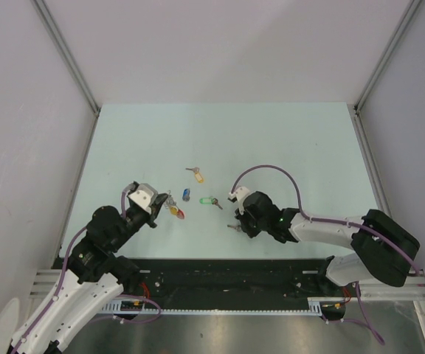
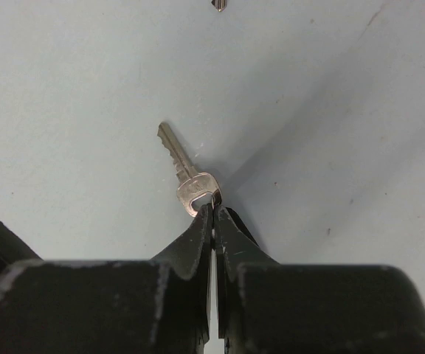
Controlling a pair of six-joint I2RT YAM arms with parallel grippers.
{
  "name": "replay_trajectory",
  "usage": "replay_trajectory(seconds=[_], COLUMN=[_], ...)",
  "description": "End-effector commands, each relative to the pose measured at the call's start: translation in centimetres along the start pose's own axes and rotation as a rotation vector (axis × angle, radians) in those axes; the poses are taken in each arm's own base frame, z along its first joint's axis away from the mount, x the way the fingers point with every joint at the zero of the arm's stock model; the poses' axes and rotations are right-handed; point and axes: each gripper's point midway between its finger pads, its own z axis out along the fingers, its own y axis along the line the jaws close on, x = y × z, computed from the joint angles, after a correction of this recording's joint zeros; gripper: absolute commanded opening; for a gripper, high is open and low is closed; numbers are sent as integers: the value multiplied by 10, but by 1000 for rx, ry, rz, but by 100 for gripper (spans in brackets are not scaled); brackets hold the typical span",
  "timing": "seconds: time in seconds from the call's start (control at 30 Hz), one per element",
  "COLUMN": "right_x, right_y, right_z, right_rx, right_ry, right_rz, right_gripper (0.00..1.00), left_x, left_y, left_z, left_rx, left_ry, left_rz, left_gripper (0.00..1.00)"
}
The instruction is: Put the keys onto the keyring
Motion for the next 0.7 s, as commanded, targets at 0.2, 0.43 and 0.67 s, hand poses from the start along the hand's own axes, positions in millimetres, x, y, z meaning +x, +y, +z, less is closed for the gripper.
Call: replay_trajectory(seconds=[0.2, 0.43, 0.67], right_x=[-56, -103, -146], right_y=[7, 20, 35], right_z=[-45, -90, -127], right_rx=[-49, -123, -177], right_ry=[-217, -397, -587], right_rz=[-90, -290, -456], right_gripper=[0, 0, 0], left_x=[-19, -31, -45], left_y=[-30, -77, -111], left_z=[9, 14, 17], left_rx=[192, 495, 748], left_ry=[-70, -94, -156], left_rz=[37, 105, 159], left_gripper=[0, 0, 0])
